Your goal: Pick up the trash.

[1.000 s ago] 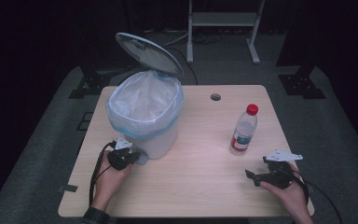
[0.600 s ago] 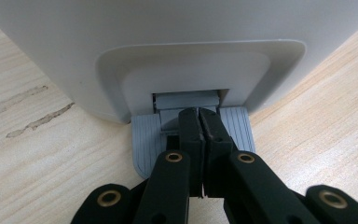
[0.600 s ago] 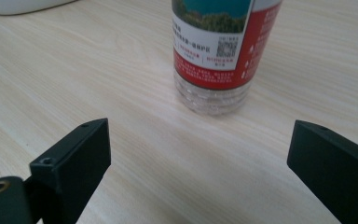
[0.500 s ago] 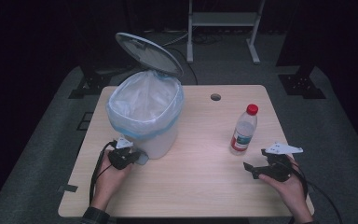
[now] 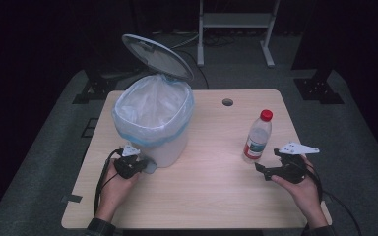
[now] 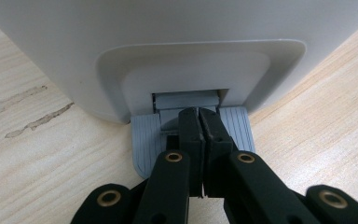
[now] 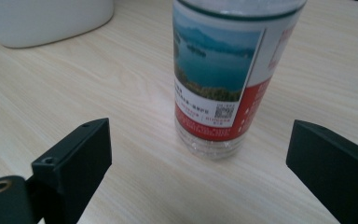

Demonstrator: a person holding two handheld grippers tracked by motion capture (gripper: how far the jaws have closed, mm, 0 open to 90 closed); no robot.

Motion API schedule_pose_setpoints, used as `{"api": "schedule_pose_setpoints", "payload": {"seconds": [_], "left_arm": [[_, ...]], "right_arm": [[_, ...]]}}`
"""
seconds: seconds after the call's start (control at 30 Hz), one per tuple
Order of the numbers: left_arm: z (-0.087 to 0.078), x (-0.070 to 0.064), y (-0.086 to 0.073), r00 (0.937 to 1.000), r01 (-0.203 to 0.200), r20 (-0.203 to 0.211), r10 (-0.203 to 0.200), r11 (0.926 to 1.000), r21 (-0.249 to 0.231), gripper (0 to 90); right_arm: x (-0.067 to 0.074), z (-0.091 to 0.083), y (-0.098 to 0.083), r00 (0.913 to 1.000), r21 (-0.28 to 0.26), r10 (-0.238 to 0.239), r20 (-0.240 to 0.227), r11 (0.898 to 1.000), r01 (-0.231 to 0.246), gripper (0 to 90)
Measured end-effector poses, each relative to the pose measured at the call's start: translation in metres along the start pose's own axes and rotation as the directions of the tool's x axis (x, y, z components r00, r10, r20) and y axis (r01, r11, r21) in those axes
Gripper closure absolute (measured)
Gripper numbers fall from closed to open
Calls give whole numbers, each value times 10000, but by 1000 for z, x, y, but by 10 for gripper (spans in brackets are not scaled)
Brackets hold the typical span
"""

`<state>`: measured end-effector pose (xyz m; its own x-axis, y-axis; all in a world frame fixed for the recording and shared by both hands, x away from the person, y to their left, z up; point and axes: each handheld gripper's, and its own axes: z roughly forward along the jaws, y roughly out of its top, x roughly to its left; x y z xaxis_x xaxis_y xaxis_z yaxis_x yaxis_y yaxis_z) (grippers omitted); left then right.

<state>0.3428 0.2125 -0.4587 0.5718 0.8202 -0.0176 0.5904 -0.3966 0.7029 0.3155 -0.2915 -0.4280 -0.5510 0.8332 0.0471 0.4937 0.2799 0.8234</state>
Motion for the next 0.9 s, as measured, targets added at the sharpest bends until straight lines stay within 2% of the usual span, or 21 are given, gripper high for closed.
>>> {"api": "schedule_pose_setpoints", "payload": {"seconds": [0.27, 0.77, 0.83, 0.9], "left_arm": [[0, 1, -1, 9998, 198, 104, -198, 9998, -78, 886], [0, 1, -1, 9996, 267, 101, -266, 9996, -102, 879], [0, 1, -1, 9993, 300, 235, -298, 9995, -110, 852], [0, 0, -1, 9995, 245, 199, -243, 9996, -102, 838]], "right_arm": [[-1, 1, 10, 10000, -149, -56, 31, 9999, 57, 52], [-4, 8, 27, 9998, -455, -143, 122, 9989, 148, 53], [-4, 10, 28, 9999, -503, -95, 100, 9987, 100, 56], [-5, 11, 28, 9999, -496, -62, 80, 9987, 66, 56]]}}
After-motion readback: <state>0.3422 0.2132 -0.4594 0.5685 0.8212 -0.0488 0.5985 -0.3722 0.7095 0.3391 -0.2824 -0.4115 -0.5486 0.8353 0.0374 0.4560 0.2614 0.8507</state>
